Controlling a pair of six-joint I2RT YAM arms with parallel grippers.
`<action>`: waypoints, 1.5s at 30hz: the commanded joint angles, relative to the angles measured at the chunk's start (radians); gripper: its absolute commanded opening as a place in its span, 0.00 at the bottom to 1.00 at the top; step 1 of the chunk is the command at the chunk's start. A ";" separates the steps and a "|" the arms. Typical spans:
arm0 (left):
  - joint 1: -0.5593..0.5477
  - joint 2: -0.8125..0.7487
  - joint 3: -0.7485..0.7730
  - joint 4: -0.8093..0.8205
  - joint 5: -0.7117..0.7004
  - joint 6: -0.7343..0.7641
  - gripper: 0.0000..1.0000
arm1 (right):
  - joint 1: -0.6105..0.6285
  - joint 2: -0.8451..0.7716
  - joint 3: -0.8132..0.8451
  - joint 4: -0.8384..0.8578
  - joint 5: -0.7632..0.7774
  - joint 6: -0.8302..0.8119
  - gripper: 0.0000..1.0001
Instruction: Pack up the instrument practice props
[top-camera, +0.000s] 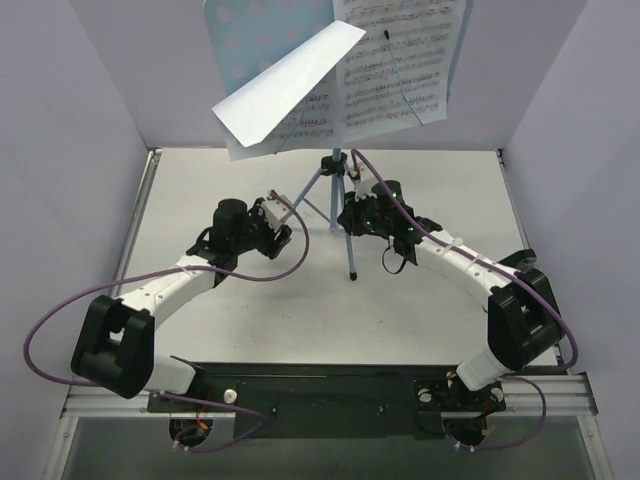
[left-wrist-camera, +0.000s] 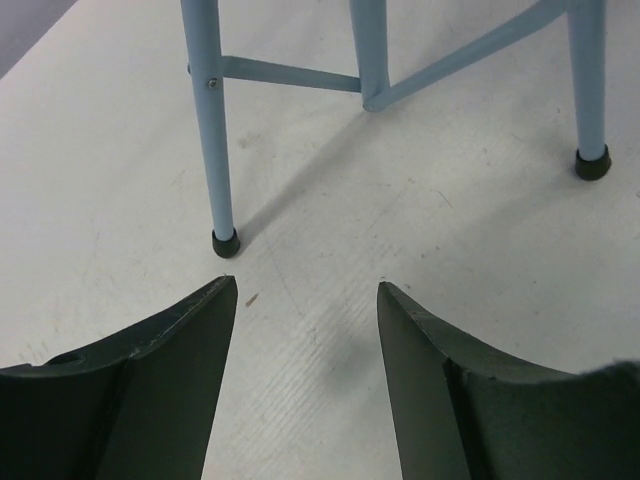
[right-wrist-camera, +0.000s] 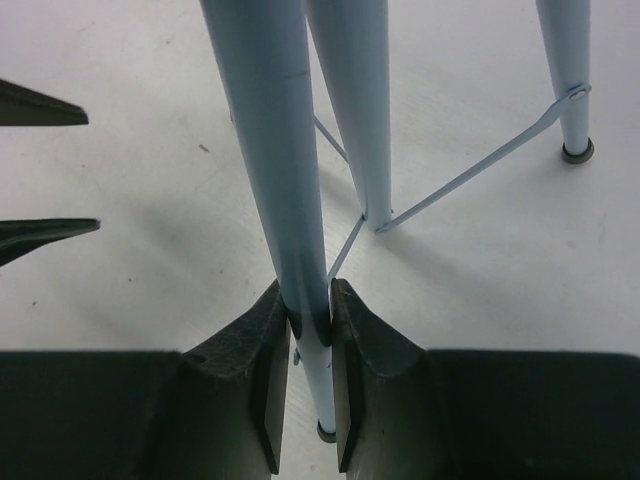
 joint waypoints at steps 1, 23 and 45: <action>-0.044 0.091 0.068 0.190 -0.052 0.057 0.69 | -0.011 -0.144 -0.080 -0.071 0.035 0.066 0.00; -0.090 0.533 0.401 0.333 -0.069 0.118 0.68 | -0.071 -0.388 -0.335 -0.074 -0.223 0.028 0.32; -0.043 -0.077 0.073 -0.157 -0.168 0.072 0.87 | -0.211 -0.551 -0.106 -0.574 -0.355 -0.342 1.00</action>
